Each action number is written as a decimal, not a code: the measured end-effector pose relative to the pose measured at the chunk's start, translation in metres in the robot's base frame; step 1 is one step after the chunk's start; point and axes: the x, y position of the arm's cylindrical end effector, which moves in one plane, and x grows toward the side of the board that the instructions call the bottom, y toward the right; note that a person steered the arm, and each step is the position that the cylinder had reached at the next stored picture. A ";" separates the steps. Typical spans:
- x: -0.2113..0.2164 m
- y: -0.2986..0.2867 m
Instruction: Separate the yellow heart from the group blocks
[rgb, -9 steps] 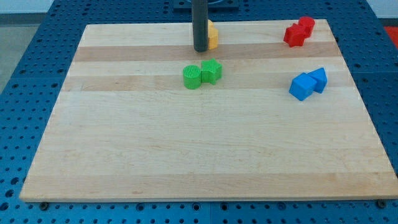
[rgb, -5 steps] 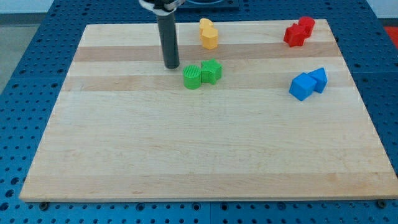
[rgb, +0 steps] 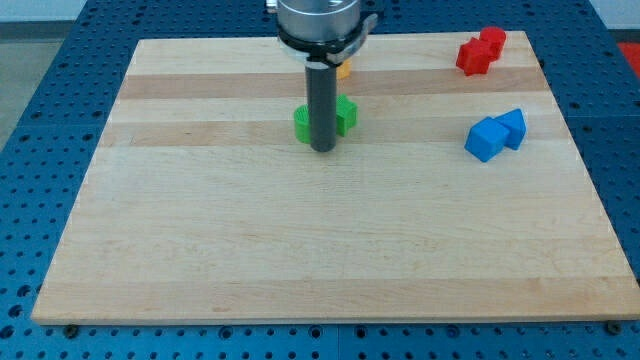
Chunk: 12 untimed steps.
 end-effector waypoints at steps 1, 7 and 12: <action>-0.004 -0.032; -0.090 -0.033; -0.128 -0.059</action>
